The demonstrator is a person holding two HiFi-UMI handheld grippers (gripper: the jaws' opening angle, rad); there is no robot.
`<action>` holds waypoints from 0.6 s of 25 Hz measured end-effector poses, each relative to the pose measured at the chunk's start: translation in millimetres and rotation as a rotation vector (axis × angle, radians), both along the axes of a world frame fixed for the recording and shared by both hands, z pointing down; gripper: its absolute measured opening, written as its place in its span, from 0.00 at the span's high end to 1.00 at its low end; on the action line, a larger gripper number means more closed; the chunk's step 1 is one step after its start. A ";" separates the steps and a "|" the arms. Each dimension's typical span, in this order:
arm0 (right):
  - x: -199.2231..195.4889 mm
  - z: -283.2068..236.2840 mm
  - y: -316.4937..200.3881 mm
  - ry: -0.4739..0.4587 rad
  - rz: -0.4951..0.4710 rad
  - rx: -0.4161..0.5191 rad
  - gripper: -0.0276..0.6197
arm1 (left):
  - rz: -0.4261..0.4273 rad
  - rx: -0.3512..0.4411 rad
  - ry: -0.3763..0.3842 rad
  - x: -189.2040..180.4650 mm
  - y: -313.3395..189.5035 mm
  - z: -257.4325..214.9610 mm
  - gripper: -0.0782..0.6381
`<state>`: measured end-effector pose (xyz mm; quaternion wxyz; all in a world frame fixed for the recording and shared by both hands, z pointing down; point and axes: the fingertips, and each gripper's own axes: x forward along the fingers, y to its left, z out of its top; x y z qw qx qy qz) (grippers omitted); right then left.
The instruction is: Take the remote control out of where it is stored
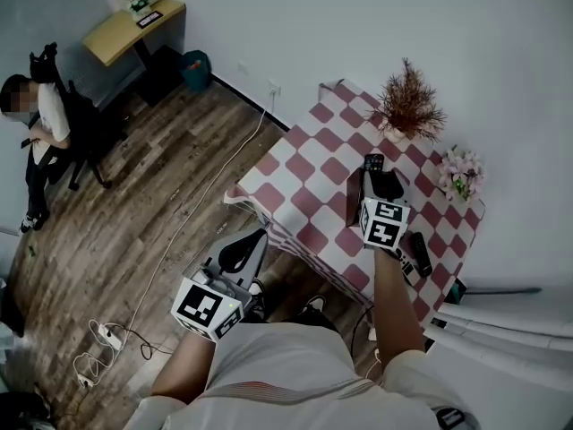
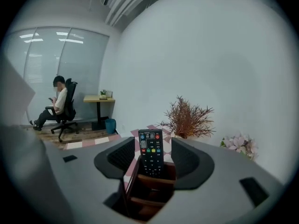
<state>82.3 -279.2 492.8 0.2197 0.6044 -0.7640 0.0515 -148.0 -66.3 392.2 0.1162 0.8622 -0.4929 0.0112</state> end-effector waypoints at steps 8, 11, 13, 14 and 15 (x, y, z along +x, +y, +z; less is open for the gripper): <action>-2.7 38.8 -23.5 0.056 0.042 -0.075 0.59 | -0.040 -0.038 -0.001 -21.3 -0.5 16.0 0.88; -6.5 49.4 -24.2 0.064 0.049 -0.117 0.59 | -0.046 -0.047 0.000 -23.1 -2.6 17.2 0.88; -3.9 54.4 -26.7 0.090 0.072 -0.131 0.59 | -0.043 -0.046 0.001 -22.9 -4.9 16.7 0.88; -2.3 55.8 -28.0 0.102 0.085 -0.133 0.59 | -0.040 -0.046 0.001 -22.5 -5.8 16.6 0.88; -1.7 56.4 -28.5 0.107 0.092 -0.137 0.61 | -0.037 -0.047 0.001 -21.9 -6.7 16.8 0.88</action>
